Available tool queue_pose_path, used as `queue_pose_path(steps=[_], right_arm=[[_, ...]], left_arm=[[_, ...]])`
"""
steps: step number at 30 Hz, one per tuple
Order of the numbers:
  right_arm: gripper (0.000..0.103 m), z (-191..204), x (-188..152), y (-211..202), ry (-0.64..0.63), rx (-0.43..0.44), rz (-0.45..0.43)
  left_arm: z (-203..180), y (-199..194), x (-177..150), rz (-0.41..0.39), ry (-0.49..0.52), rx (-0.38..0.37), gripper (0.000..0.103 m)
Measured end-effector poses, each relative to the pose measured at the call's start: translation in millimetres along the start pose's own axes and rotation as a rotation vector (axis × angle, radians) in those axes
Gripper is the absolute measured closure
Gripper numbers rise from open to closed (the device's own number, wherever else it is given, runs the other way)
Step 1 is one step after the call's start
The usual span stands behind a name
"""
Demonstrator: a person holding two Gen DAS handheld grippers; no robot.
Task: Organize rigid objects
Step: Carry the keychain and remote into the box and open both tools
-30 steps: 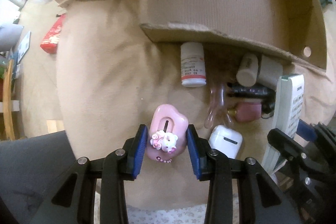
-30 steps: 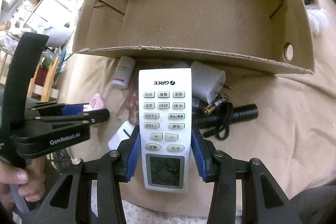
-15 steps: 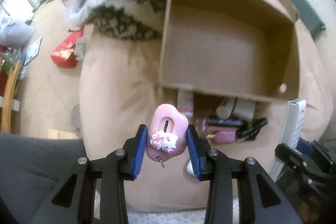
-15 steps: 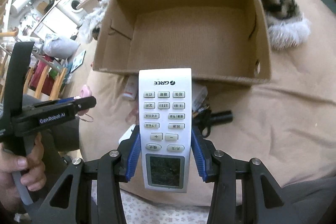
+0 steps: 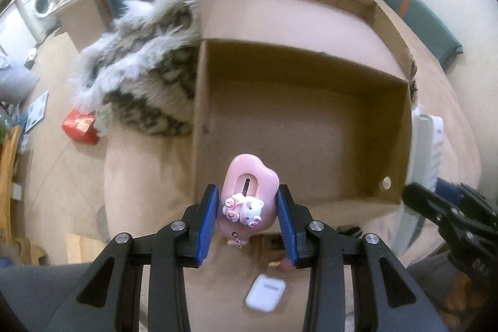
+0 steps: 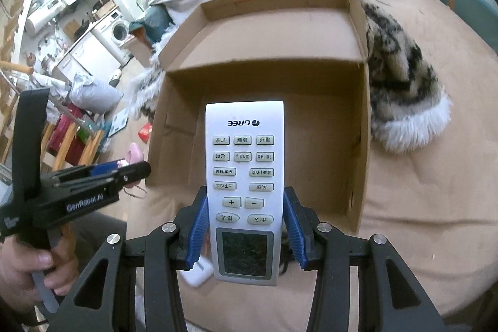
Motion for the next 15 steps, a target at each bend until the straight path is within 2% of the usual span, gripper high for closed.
queue_pose_path(steps=[6, 8, 15], right_arm=[[0.055, -11.6, 28.6, 26.6, 0.023, -0.004, 0.006], [0.055, -15.1, 33.2, 37.1, 0.026, -0.009, 0.015], [0.055, -33.8, 40.4, 75.7, 0.048, -0.008, 0.019]], left_arm=[[-7.7, 26.3, 20.9, 0.014, 0.032, 0.035, 0.069], [-11.9, 36.4, 23.8, 0.023, 0.034, 0.014, 0.069], [-19.3, 71.6, 26.3, 0.006, 0.074, 0.023, 0.069]])
Point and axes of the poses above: each gripper's, at about its wrist camera, not at the fingertips, and y roughly the way its jaws point, z to its left, x to its top, the point moved 6 cm from there along y, roughly the way its jaws point, and after that the axes turned 1 degree about z, right-handed, at the moved point
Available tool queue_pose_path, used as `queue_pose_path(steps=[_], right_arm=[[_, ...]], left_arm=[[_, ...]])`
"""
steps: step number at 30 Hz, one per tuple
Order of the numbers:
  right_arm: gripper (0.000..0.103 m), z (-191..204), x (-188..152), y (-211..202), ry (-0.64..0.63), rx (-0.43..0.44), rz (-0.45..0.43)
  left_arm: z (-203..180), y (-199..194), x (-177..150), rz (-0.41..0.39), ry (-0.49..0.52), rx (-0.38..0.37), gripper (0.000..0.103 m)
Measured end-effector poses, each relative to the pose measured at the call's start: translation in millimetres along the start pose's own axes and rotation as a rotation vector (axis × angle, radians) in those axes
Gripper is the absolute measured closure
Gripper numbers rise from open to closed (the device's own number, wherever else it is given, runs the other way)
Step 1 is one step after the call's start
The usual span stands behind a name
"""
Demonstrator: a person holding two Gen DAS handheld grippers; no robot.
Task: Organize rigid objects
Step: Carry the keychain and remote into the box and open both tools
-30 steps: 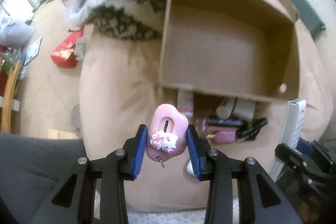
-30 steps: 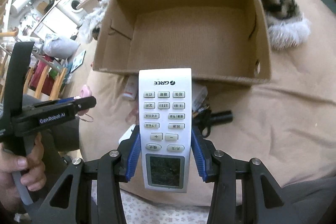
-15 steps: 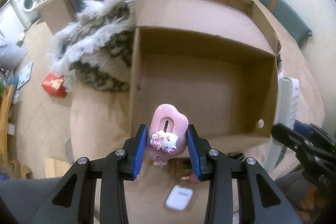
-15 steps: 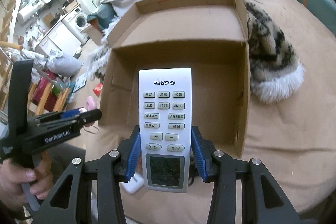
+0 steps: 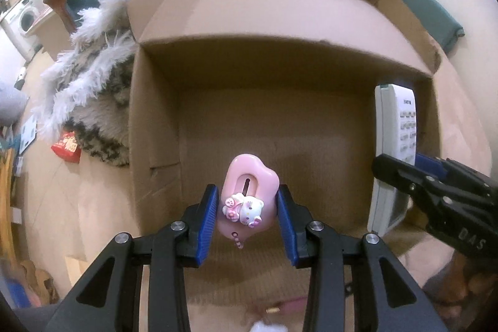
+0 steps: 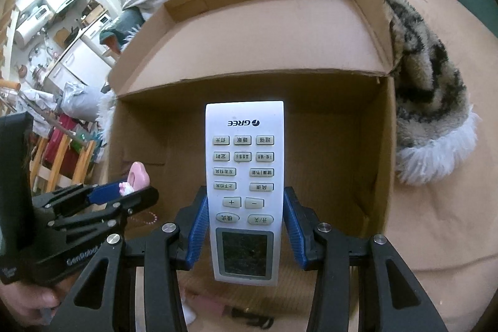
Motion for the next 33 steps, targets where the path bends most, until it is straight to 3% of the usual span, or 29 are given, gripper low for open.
queue_pose_path(steps=[3, 8, 17, 33], right_arm=[[0.055, -9.2, -5.3, 13.4, 0.042, 0.006, 0.039], [0.055, -3.7, -9.0, 25.1, 0.006, -0.030, 0.050], [0.055, -2.9, -11.6, 42.8, -0.038, -0.108, 0.087], [0.055, 3.6, -13.2, 36.1, -0.048, -0.115, 0.063]], left_arm=[[2.1, 11.6, -3.3, 0.011, -0.018, -0.014, 0.069], [-1.6, 15.0, -7.0, -0.018, -0.002, -0.017, 0.069], [-10.4, 26.6, -11.8, -0.031, 0.040, 0.032, 0.069], [-14.2, 17.9, -12.8, -0.057, 0.066, 0.043, 0.068]])
Point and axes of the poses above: each gripper's, at about its wrist camera, not at the fingertips, and y roughly the way its jaws point, z to its left, x to its top, the point moved 6 cm from there along y, roughly the way its jaws point, and after that the axes turned 1 degree about z, right-handed, at the moved point
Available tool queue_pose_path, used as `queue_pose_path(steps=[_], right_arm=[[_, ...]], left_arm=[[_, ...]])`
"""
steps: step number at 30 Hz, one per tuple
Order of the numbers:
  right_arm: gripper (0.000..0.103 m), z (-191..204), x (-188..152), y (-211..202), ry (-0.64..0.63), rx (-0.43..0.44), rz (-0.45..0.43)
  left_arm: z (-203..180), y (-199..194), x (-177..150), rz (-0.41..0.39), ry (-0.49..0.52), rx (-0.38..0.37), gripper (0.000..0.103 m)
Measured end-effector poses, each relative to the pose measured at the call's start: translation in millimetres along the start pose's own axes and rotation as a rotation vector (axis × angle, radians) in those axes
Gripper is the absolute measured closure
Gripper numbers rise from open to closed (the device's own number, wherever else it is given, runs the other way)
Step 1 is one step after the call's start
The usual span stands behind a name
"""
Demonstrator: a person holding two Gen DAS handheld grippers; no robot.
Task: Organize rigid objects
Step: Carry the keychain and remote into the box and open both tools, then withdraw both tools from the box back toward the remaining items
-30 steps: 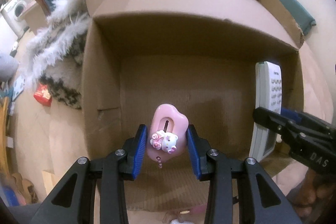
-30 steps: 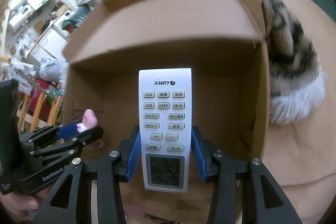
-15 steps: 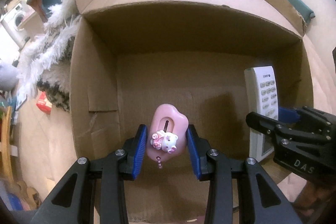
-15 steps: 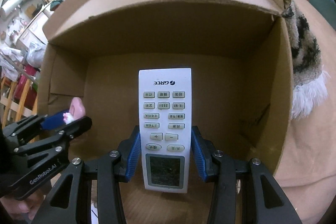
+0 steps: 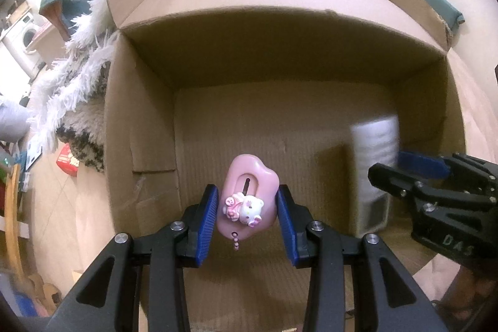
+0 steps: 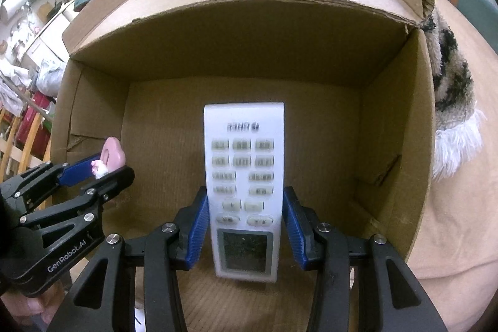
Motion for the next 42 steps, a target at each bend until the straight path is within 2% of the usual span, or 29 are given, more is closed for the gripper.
queue_pose_path(steps=[1, 3, 4, 5, 8, 12, 14, 15, 16, 29, 35, 42], right_arm=[[0.055, -0.1, 1.1, -1.9, 0.003, 0.012, -0.004], [0.051, 1.4, 3.3, -5.9, 0.010, 0.026, -0.019], [0.044, 0.6, 4.4, -6.7, 0.014, 0.028, -0.025], [0.043, 0.9, 4.9, -7.7, 0.019, 0.042, -0.030], [0.039, 4.0, 5.4, -8.4, 0.018, 0.058, -0.034], [0.030, 11.0, 5.9, -12.1, -0.007, 0.049, -0.069], [0.019, 16.2, 7.2, -18.8, -0.020, 0.054, -0.102], [0.004, 17.7, 8.2, -21.6, -0.027, 0.038, -0.119], [0.000, 16.3, 11.5, -24.9, -0.034, 0.021, -0.136], [0.000, 5.5, 19.6, -39.1, 0.018, 0.070, -0.175], [0.000, 2.8, 20.1, -45.1, 0.026, 0.061, -0.189], [0.000, -1.2, 14.8, -72.3, 0.046, 0.069, -0.235]], left_arm=[[-0.1, -1.3, 0.2, 0.000, 0.003, -0.001, 0.068], [-0.9, -4.6, 0.1, -0.004, 0.011, 0.005, 0.060], [-0.3, -6.7, 0.7, -0.010, 0.013, 0.012, 0.050], [-0.3, -9.3, 1.3, -0.021, 0.012, 0.017, 0.044], [-4.0, -16.4, 1.7, -0.042, 0.028, 0.031, 0.037], [-2.8, -20.1, 1.7, -0.038, 0.018, 0.027, 0.036], [-2.7, -22.3, 0.6, -0.036, 0.001, 0.016, 0.036], [-2.3, -23.7, 0.6, -0.037, -0.007, 0.018, 0.036], [-1.1, -24.6, 0.7, -0.040, -0.010, 0.025, 0.036], [-0.9, -25.7, 5.3, -0.062, 0.003, 0.013, 0.035], [0.8, -36.8, 7.6, -0.089, -0.010, 0.010, 0.035], [12.0, -60.1, 7.7, -0.111, -0.049, 0.011, 0.035]])
Point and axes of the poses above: each gripper's, at about its wrist camera, not at the fingertips, and y roughly the way its jaws point, z to its left, x to its top, the point moved 6 cm from there along y, roughly the way its jaws point, and after that the axes turned 1 degree about z, right-handed, at the moved point
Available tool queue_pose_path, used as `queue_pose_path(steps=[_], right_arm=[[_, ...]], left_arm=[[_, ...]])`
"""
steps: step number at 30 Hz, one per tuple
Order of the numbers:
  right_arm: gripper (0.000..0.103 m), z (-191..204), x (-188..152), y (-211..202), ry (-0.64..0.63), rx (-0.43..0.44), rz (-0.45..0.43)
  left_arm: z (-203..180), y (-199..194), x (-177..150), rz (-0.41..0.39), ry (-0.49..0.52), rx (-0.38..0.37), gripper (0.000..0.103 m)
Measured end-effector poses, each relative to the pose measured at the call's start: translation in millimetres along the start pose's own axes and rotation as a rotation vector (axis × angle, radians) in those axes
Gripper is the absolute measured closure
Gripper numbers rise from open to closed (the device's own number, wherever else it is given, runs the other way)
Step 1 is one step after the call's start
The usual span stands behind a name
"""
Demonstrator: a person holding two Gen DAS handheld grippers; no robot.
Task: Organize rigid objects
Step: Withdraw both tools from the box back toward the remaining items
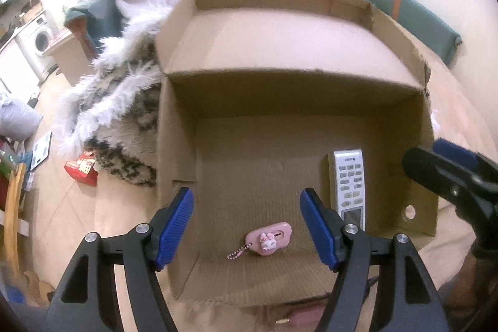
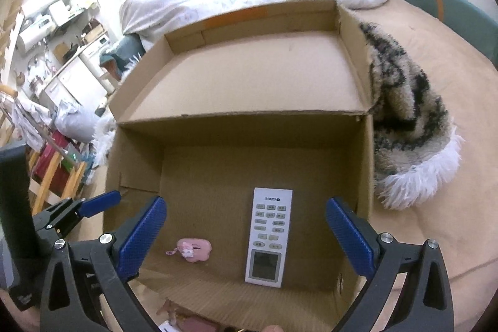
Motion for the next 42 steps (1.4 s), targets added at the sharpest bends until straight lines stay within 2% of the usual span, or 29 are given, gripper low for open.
queue_pose_path(steps=[2, 4, 6, 11, 17, 19, 22, 29, 31, 32, 34, 36, 39, 42], right_arm=[[0.000, -1.0, -2.8, -10.1, -0.012, -0.023, -0.008], [0.000, -0.9, -6.1, -17.9, -0.067, -0.101, -0.014], [0.000, 1.2, -10.7, -25.3, -0.114, -0.130, -0.021], [0.000, -1.7, -29.9, -42.6, -0.096, -0.110, -0.010], [0.000, -7.6, -62.1, -52.7, -0.007, -0.058, 0.041], [0.000, -9.0, -71.1, -53.4, 0.001, -0.063, 0.057], [0.000, -12.7, -79.0, -54.9, 0.009, -0.079, 0.065], [0.000, -35.2, -94.7, -41.8, 0.110, -0.072, 0.150], [0.000, -41.2, -100.3, -35.2, 0.136, -0.074, 0.189], [0.000, -44.1, -103.7, -31.5, 0.149, -0.077, 0.210], [0.000, -48.1, -110.0, -23.7, 0.174, -0.077, 0.252], [0.000, -50.4, -115.6, -16.8, 0.191, -0.075, 0.288], [0.000, -50.3, -118.1, -11.4, 0.191, -0.081, 0.310], [0.000, -48.0, -120.3, -5.9, 0.189, -0.066, 0.334]], left_arm=[[7.5, -11.7, 0.5, -0.032, -0.004, 0.058, 0.035], [12.1, -22.7, -2.9, -0.053, 0.000, 0.102, 0.035], [16.2, -32.6, -8.3, -0.060, -0.011, 0.110, 0.034], [22.3, -45.7, -28.8, -0.031, -0.038, 0.063, 0.034], [31.5, -38.0, -67.3, 0.084, -0.053, 0.031, 0.034], [37.2, -35.5, -75.8, 0.093, -0.078, 0.021, 0.034], [49.7, -28.9, -90.6, 0.128, -0.151, 0.010, 0.022], [52.9, -17.5, -112.1, 0.206, -0.175, -0.016, 0.018], [46.4, -10.6, -120.1, 0.261, -0.178, -0.052, 0.018], [41.1, -7.2, -124.3, 0.289, -0.171, -0.076, 0.018], [19.7, 2.3, -137.3, 0.366, -0.084, -0.112, 0.018], [-5.3, 10.1, -152.1, 0.419, 0.045, -0.121, 0.018], [-31.5, 15.7, -168.1, 0.446, 0.150, -0.134, 0.018], [-41.9, 23.2, -175.1, 0.462, 0.196, -0.122, 0.018]])
Point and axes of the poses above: each gripper's, at about its wrist camera, not at the fingertips, and y roughly the way its jaws point, z to its left, x to its top, the point moved 6 cm from there along y, roughly the way its jaws point, and after that the axes turned 1 degree about z, right-handed, at the moved point
